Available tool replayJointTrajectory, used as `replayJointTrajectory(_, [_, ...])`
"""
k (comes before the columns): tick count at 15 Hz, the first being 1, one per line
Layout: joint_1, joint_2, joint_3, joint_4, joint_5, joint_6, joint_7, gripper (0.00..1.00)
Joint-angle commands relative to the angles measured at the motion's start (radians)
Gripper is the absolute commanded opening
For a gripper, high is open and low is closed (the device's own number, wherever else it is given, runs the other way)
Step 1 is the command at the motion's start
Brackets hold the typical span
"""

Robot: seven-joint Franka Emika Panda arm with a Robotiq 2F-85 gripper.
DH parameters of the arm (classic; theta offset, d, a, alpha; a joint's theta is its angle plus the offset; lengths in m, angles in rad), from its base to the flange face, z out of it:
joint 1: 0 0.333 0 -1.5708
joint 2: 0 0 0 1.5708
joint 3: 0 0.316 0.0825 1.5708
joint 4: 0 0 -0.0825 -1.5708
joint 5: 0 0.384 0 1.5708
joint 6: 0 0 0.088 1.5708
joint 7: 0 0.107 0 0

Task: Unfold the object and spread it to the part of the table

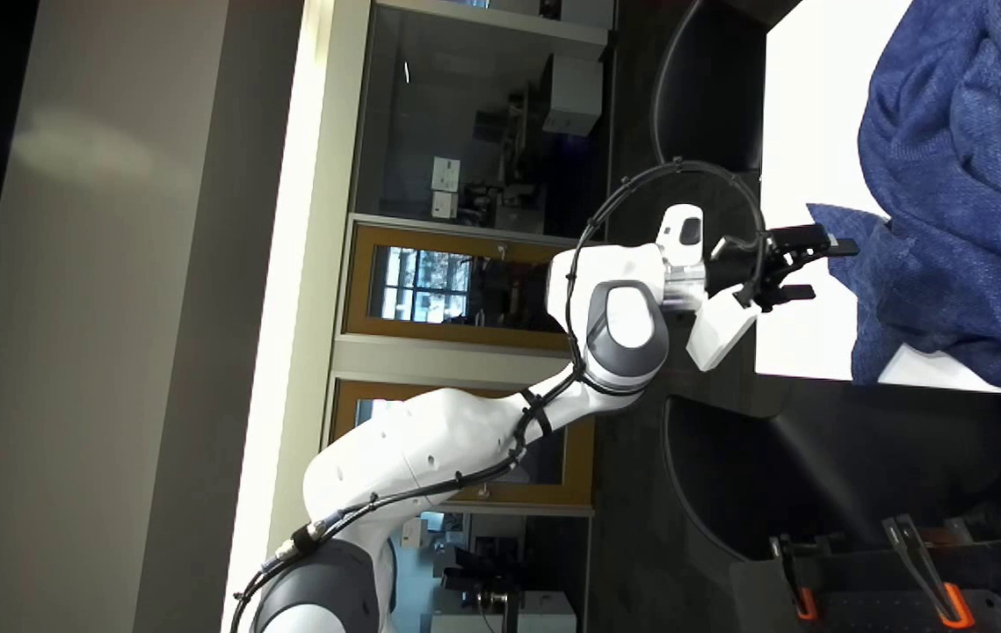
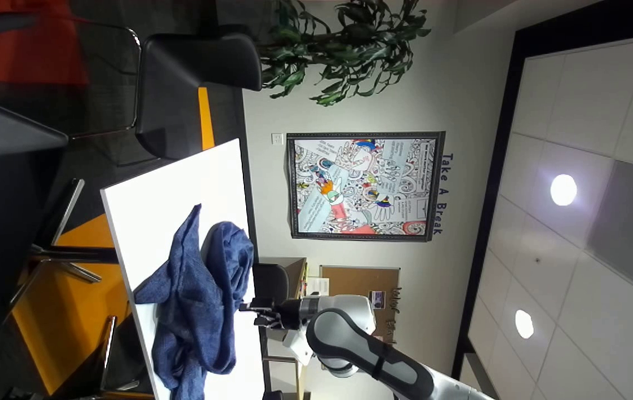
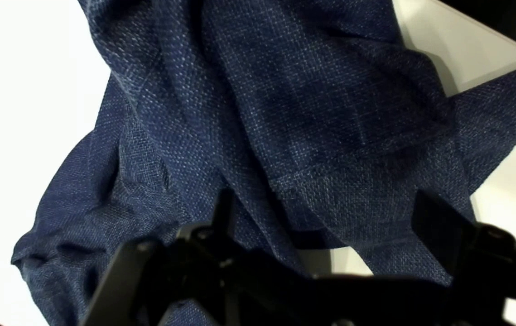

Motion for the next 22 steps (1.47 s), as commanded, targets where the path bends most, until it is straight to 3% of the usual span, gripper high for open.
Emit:
replayJointTrajectory(1, [0.01, 0.099, -0.029, 0.059, 0.021, 0.083, 0.021, 1.0])
replayJointTrajectory(10, [0.027, 0.263, -0.074, 0.154, 0.081, 0.161, 0.043, 1.0])
replayJointTrajectory(11, [0.028, 0.273, -0.076, 0.16, 0.087, 0.164, 0.043, 0.75])
replayJointTrajectory(12, [0.028, 0.282, -0.075, 0.165, 0.093, 0.165, 0.041, 0.74])
replayJointTrajectory(19, [0.027, 0.288, -0.075, 0.179, 0.112, 0.162, 0.036, 0.18])
replayJointTrajectory(22, [0.026, 0.279, -0.074, 0.177, 0.113, 0.164, 0.032, 0.0])
